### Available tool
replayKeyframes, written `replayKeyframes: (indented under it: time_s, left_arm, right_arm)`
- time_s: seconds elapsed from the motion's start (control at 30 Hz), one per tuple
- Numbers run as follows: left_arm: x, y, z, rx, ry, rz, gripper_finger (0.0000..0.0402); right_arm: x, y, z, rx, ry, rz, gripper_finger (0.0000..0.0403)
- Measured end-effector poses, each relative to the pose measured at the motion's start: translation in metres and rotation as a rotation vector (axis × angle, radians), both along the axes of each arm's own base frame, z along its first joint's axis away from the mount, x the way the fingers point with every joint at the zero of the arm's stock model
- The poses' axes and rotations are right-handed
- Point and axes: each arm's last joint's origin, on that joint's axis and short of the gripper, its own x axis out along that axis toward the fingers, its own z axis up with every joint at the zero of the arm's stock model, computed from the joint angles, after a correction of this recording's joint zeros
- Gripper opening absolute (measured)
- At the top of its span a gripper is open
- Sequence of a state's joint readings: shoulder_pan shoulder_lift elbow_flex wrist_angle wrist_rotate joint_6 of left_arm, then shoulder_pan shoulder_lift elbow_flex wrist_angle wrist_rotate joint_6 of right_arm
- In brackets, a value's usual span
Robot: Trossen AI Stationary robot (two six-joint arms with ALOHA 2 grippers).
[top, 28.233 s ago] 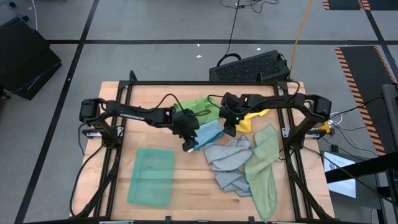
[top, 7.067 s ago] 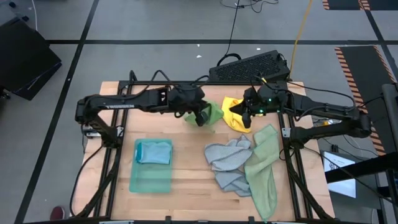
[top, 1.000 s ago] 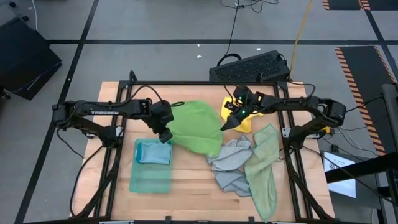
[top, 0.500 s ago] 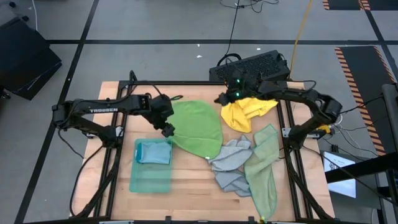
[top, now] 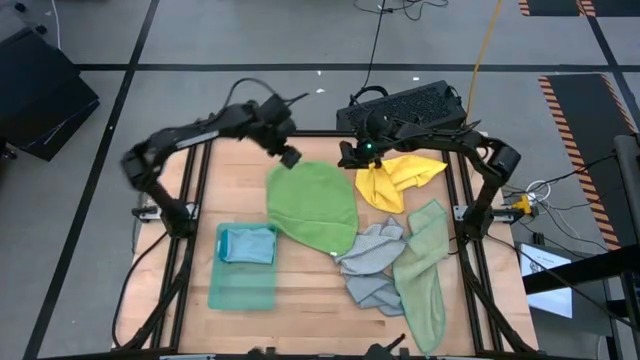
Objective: Fold microfiber towels
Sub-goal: Fold the green microfiber cloth
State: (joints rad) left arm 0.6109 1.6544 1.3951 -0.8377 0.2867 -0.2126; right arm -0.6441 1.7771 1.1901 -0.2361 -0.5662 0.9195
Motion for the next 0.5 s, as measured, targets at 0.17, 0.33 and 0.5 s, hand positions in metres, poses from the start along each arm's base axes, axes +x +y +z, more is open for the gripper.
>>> replayKeyframes:
  time_s: [0.17,0.33,0.5]
  left_arm:
    - [0.034,0.045,-0.018,0.058,0.045,-0.106,0.0205]
    - [0.058,0.067,-0.048,0.087,0.107,-0.257,0.0205]
    - [0.07,0.073,-0.073,0.099,0.163,-0.373,0.0225]
  right_arm:
    - [-0.004,0.001,-0.003,0.01,0.065,-0.039,0.0191]
    - [-0.012,0.007,-0.002,0.055,0.131,-0.013,0.0199]
    - [-0.024,0.02,0.013,0.024,0.193,0.007,0.0199]
